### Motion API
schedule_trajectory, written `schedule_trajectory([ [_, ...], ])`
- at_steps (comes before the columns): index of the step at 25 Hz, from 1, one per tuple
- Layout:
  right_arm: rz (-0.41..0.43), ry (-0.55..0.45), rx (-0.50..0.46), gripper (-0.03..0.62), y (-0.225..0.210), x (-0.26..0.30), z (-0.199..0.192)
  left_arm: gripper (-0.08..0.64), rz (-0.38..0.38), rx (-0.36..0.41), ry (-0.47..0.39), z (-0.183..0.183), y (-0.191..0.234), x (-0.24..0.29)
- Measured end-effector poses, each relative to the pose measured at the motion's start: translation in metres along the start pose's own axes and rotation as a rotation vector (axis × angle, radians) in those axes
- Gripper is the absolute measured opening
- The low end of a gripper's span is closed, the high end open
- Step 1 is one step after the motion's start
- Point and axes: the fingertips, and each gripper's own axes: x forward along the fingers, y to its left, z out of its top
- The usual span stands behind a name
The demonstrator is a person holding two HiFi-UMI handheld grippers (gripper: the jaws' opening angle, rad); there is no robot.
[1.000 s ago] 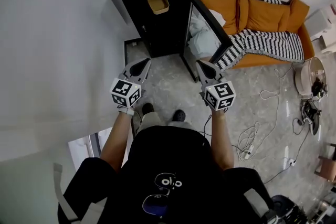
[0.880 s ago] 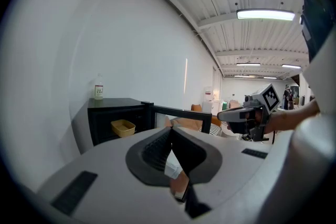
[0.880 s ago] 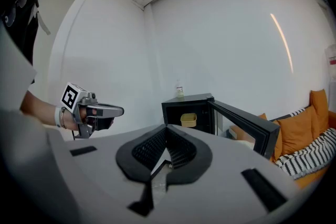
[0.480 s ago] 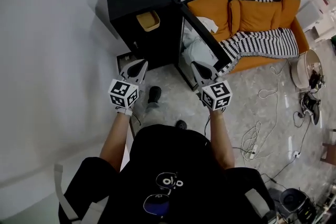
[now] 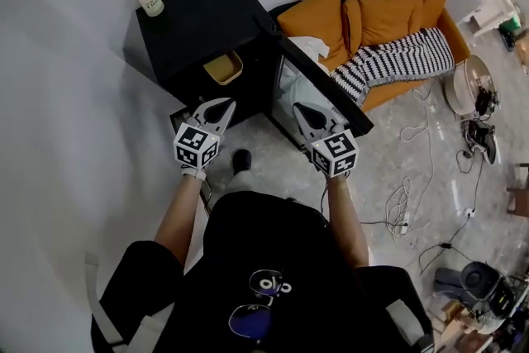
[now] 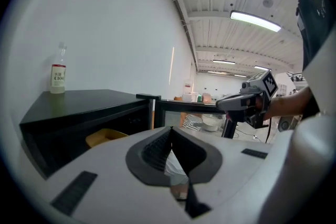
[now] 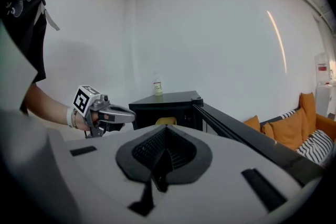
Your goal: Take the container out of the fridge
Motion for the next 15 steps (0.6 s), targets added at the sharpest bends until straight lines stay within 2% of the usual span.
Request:
schedule_trajectory([
  [6,-0.068,0.019,0.047,0.009,-0.009,0.038,-0.007,0.008,-0.103,0.024,0.049,-0.017,0.032,0.032],
  [15,-0.126,0.051,0.108,0.009,0.001,0.089,-0.031,0.008,-0.167,0.066,0.099,-0.038,0.067,0.055],
])
